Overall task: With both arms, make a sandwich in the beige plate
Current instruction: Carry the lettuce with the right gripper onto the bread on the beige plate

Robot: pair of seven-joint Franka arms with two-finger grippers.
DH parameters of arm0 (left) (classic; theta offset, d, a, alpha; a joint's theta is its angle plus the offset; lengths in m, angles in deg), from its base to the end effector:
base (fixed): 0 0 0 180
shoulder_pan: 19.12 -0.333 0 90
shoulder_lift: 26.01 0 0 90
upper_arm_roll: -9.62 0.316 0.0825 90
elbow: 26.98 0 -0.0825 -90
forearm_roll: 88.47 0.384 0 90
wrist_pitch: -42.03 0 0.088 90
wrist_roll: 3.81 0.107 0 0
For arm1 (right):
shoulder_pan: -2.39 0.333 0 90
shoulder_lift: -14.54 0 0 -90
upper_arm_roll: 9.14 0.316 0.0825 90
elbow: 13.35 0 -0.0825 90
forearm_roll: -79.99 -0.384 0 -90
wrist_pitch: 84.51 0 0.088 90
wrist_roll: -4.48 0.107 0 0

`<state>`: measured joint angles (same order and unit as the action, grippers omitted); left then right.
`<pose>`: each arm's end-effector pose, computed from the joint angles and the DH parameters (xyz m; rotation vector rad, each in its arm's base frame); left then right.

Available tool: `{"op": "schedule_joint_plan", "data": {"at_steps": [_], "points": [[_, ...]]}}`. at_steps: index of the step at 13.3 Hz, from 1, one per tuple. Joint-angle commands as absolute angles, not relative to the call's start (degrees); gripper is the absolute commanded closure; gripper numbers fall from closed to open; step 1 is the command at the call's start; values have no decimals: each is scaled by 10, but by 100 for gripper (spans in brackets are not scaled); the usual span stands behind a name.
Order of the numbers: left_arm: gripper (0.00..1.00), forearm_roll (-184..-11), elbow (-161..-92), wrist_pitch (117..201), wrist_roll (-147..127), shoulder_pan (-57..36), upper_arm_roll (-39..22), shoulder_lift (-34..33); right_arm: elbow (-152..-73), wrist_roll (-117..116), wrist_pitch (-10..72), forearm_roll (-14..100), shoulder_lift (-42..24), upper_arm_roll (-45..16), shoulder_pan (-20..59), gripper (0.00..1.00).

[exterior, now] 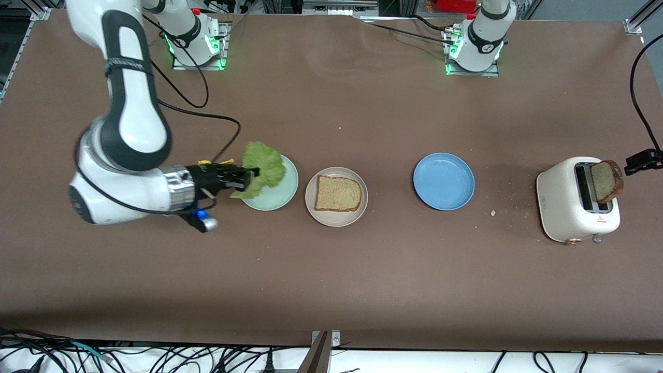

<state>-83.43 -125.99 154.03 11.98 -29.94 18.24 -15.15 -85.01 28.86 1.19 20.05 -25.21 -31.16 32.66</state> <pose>0.5860 0.2070 0.4729 -3.0243 -0.0440 -0.0056 0.6612 0.2678 0.3784 -2.3414 0.4613 0.7478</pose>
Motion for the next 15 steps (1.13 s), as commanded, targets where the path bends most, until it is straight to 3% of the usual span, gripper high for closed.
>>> {"op": "schedule_joint_plan", "data": {"at_steps": [1, 4, 9, 10, 11, 13, 14, 15], "points": [[0, -851, -1325, 1615, 136, -316, 175, -160, -847, 287, 71, 141, -281, -290, 346, 100], [0, -853, -1340, 1641, 136, -318, 175, -143, -849, 288, 142, 136, -317, -226, 350, 100], [3, -853, -1343, 1651, 153, -342, 175, -103, -873, 208, 202, 131, -374, -214, 382, 100], [22, -853, -1343, 1650, 153, -342, 175, -96, -874, 194, 223, 133, -380, -205, 385, 100], [62, -850, -1339, 1643, 154, -341, 174, -90, -877, 165, 238, 134, -382, -202, 388, 100], [91, -843, -1335, 1636, 160, -341, 174, -88, -884, 134, 240, 133, -385, -202, 390, 100], [100, -843, -1332, 1636, 161, -341, 174, -88, -884, 131, 240, 134, -387, -202, 390, 81], [100, -843, -1330, 1635, 159, -341, 174, -88, -884, 131, 240, 135, -387, -202, 390, 16]]}}
